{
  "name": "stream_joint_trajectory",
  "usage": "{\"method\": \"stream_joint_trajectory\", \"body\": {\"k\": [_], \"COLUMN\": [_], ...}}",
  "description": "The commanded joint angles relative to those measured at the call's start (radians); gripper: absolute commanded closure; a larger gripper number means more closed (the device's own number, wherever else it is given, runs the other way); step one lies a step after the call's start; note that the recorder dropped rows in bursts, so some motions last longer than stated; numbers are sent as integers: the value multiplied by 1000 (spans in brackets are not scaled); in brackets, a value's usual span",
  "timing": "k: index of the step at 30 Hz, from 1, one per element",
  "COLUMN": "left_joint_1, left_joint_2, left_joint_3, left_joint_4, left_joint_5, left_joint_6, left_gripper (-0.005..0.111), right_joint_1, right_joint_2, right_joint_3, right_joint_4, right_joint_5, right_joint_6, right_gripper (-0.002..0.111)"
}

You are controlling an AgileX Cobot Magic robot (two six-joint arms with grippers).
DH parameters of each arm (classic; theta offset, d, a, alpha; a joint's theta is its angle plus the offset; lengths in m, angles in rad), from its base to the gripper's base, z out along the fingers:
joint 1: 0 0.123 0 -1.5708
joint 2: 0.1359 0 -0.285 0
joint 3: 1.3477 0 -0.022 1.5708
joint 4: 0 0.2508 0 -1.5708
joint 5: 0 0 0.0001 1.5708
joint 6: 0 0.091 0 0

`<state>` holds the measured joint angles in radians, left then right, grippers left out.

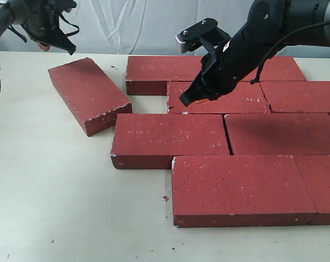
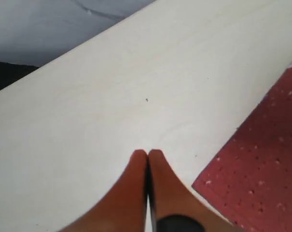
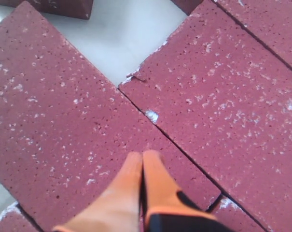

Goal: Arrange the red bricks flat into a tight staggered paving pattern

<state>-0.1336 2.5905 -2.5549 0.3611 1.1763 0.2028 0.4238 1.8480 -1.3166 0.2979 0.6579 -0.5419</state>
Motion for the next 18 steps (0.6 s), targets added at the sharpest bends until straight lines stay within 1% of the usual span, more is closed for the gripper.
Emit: {"method": "stream_joint_trajectory", "body": {"k": [1, 3, 4, 5, 6, 9, 18], "left_joint_1": [2, 0, 0, 0, 0, -9, -56], "left_joint_2": [-64, -74, -74, -74, -74, -74, -119], "left_joint_3": [-6, -6, -3, 5, 14, 49, 222], "left_joint_4": [-203, -412, -482, -594, -620, -642, -611], "left_joint_5": [45, 45, 45, 45, 45, 45, 45], "left_joint_6": [120, 291, 340, 405, 417, 456, 512], "left_gripper": [107, 107, 107, 107, 107, 107, 107], "right_joint_1": [-4, -4, -4, -4, -4, -4, -4], "right_joint_2": [-6, -6, -6, -6, -6, -6, -6], "right_joint_3": [5, 5, 5, 5, 5, 5, 5], "right_joint_4": [1, 1, 1, 1, 1, 1, -2], "right_joint_5": [-10, -8, -8, -4, 2, 4, 4], "right_joint_6": [-5, -6, -6, -6, -6, -6, -10], "right_gripper": [109, 109, 109, 109, 109, 109, 109]}}
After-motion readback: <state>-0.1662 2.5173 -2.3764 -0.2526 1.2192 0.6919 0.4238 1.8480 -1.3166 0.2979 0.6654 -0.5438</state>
